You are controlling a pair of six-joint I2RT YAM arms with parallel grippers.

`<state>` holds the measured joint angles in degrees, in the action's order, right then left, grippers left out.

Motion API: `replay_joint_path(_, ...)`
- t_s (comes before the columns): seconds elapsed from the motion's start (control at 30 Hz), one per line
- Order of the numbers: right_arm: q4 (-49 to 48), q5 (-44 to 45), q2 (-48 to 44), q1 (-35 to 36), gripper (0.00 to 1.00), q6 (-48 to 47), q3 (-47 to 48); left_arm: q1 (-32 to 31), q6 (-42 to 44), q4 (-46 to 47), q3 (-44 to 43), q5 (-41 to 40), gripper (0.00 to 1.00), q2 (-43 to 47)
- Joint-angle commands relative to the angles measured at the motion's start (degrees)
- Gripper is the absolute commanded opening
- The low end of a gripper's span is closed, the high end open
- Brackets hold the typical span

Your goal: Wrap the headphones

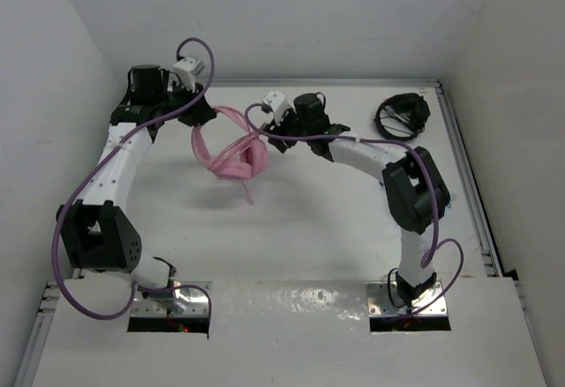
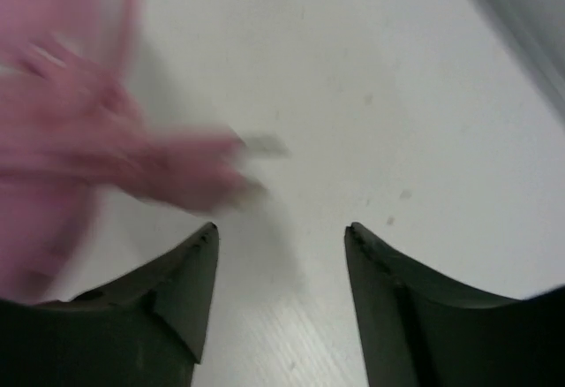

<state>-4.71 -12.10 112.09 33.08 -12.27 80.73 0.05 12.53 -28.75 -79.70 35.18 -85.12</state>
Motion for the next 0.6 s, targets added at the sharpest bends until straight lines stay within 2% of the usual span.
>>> replay_joint_path(0.0, -3.2, -2.74, -2.66, -3.2, 0.6, -0.03, -6.54, 0.47, -2.95, -0.78, -0.72, 6.04, 0.0, 2.42)
replay_joint_path(0.07, -2.85, -4.07, -3.02, -3.72, 0.72, 0.14, -8.82, 0.56, -3.39, -0.6, -1.07, 5.87, 0.0, 1.89)
replay_joint_path(0.17, -1.09, -4.69, -3.2, -5.04, 0.81, 1.63, -9.8, 0.47, -4.01, -0.08, -1.16, 4.9, 0.0, 1.19)
replay_joint_path(0.3, -2.58, -6.1, -4.77, -7.24, 0.85, 4.54, -13.22, 0.47, -4.89, 0.54, -1.16, 4.99, 0.0, 0.22)
replay_joint_path(0.43, -4.95, -3.12, -9.42, -8.73, 0.92, 5.94, -20.15, 2.4, -6.91, 2.21, -1.25, 7.17, 0.0, -1.18)
replay_joint_path(0.57, -6.19, 0.4, -12.77, -9.17, 0.95, 7.96, -24.21, 4.68, -8.57, 3.79, -2.65, 8.76, 0.0, -2.94)
